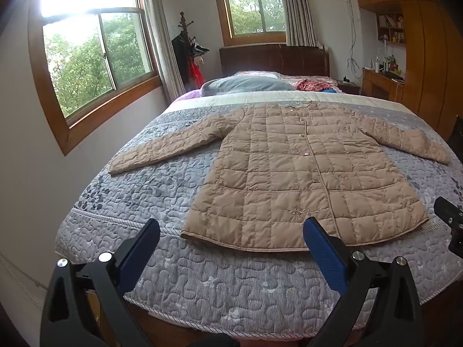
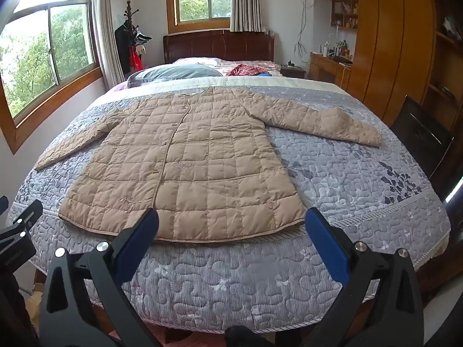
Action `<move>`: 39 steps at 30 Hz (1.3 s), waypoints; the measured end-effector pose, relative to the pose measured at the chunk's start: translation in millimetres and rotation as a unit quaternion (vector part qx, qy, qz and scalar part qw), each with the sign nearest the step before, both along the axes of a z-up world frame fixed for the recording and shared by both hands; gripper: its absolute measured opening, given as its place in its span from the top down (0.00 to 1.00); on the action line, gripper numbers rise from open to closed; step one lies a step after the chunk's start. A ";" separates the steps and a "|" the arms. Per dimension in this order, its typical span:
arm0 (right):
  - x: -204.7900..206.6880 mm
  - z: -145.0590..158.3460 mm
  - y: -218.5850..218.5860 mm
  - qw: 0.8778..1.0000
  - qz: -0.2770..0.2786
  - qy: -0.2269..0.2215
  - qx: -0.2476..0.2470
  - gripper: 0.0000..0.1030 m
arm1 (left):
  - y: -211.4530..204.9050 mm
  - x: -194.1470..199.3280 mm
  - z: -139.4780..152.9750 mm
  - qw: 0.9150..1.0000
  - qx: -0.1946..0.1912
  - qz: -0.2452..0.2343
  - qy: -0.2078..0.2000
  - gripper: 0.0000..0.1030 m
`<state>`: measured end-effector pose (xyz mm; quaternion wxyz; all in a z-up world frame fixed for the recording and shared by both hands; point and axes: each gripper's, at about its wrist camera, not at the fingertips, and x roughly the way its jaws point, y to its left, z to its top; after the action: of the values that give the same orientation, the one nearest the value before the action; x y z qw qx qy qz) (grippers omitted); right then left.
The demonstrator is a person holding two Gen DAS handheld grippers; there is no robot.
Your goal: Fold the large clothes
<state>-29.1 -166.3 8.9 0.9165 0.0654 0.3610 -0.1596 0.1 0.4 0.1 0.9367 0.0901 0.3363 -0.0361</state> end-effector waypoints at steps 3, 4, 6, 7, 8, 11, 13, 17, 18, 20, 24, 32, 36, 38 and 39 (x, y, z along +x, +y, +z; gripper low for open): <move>0.3 0.1 0.2 1.000 0.000 -0.001 -0.001 0.03 | 0.0 0.2 0.2 1.000 0.000 -0.002 0.000 0.04; 0.6 -0.2 0.3 1.000 0.001 0.000 0.000 0.03 | 0.2 0.4 0.2 1.000 0.001 -0.002 0.000 0.04; 0.9 -0.8 0.0 1.000 0.001 0.000 0.002 0.03 | -0.2 0.1 0.2 1.000 0.003 0.000 -0.001 0.04; 0.9 -1.0 -0.1 1.000 0.002 0.000 0.003 0.03 | 0.0 0.4 0.3 1.000 0.002 0.000 -0.001 0.04; 0.7 -1.1 -0.2 1.000 0.002 -0.001 0.003 0.03 | 0.4 0.7 0.5 1.000 0.002 -0.001 -0.001 0.04; 0.1 -1.1 -1.8 1.000 0.000 0.001 0.000 0.03 | -0.2 0.6 0.7 1.000 0.004 0.000 -0.002 0.04; -0.4 -2.0 -1.6 1.000 0.000 0.001 0.000 0.03 | -0.4 -0.1 0.3 1.000 0.004 0.000 -0.003 0.04; 0.0 -0.6 0.0 1.000 0.000 0.001 0.000 0.03 | -0.6 -0.4 0.4 1.000 0.005 0.000 -0.005 0.04; -0.1 -0.7 -0.1 1.000 0.000 0.001 0.000 0.03 | -0.5 -0.3 0.5 1.000 0.005 0.000 -0.005 0.04; -0.4 -0.7 -0.3 1.000 0.000 0.001 0.001 0.03 | 5.4 3.7 2.5 1.000 0.005 0.001 -0.006 0.04; -0.8 -0.9 -0.3 1.000 -0.001 0.000 0.000 0.03 | 6.7 4.5 3.5 1.000 0.006 0.001 -0.006 0.04; -0.4 -1.6 -1.7 1.000 -0.001 0.000 0.000 0.03 | 6.9 2.9 3.6 1.000 0.007 0.000 -0.007 0.04; -0.6 -2.6 -2.1 1.000 -0.002 -0.001 0.001 0.03 | 8.3 3.5 4.5 1.000 0.007 0.001 -0.007 0.04; -0.5 -2.6 -2.4 1.000 -0.002 0.000 0.002 0.03 | 8.4 3.4 4.5 1.000 0.008 0.001 -0.008 0.04; -0.5 -2.5 -2.4 1.000 -0.001 0.000 0.002 0.03 | 8.2 3.3 4.5 1.000 0.008 0.000 -0.008 0.04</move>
<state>-29.5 -168.6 6.4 0.9161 0.0678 0.3612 -0.1601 3.4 8.6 4.6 0.9386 0.0974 0.3293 -0.0325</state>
